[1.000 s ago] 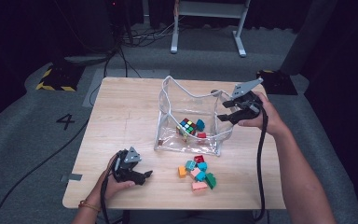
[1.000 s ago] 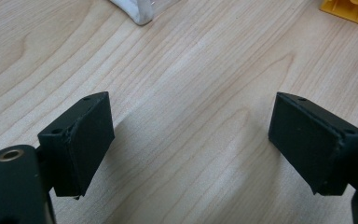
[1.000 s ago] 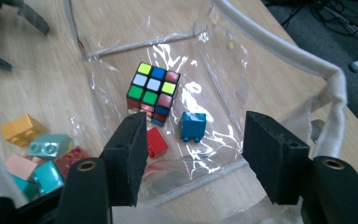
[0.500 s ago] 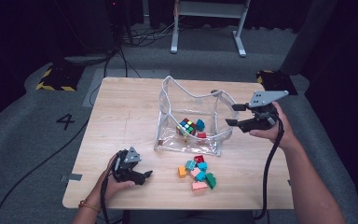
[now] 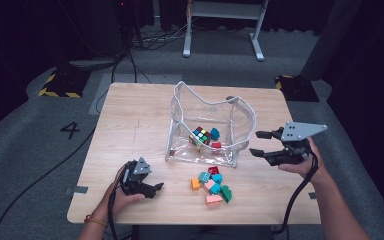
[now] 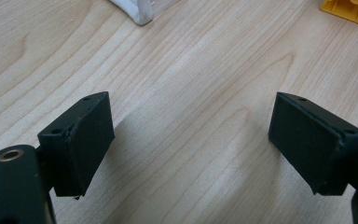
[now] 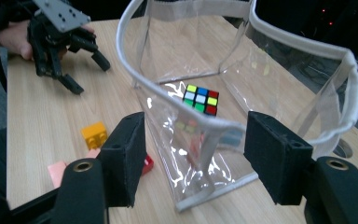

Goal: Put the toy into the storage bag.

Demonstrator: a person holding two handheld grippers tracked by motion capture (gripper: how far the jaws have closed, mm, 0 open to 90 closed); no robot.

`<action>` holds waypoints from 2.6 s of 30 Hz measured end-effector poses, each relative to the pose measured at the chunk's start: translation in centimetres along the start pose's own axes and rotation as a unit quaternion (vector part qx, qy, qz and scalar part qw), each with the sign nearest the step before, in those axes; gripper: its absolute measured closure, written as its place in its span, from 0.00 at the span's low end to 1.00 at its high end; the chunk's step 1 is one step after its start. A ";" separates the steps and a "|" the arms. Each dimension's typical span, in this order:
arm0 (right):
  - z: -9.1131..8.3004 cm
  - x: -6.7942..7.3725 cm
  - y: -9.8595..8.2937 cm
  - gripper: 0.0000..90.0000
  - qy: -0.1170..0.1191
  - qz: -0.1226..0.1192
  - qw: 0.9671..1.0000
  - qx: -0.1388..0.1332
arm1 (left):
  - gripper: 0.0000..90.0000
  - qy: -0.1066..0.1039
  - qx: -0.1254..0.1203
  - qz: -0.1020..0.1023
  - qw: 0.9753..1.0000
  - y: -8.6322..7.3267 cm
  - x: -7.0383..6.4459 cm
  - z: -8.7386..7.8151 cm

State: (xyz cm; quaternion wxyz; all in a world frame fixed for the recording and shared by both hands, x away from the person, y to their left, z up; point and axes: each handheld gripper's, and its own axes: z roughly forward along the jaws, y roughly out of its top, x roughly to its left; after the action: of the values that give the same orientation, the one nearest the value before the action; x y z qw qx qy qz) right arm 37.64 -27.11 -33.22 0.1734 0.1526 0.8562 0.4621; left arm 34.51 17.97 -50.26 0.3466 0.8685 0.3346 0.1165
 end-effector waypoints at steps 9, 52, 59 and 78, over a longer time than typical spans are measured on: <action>-0.1 1.6 -2.9 0.44 0.004 0.014 1.000 0.002 | 0.16 0.000 0.000 0.000 1.000 0.0 0.0 0.0; 8.7 9.1 -12.4 0.41 0.097 0.039 0.992 0.077 | 0.16 0.001 0.002 0.001 1.000 0.0 0.0 0.0; 9.6 9.9 -12.4 0.38 0.084 0.045 0.992 0.088 | 0.16 -0.001 0.001 -0.001 1.000 0.0 0.0 0.0; 10.0 8.5 -12.3 0.73 0.016 0.047 0.996 0.077 | 0.16 -0.001 0.001 -0.001 1.000 0.0 0.0 0.0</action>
State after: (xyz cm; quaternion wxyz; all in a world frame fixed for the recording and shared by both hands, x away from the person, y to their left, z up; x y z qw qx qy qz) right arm 33.14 -22.60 -50.05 0.1259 0.1983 0.8837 0.4048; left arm 34.49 17.97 -50.26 0.3463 0.8687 0.3350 0.1147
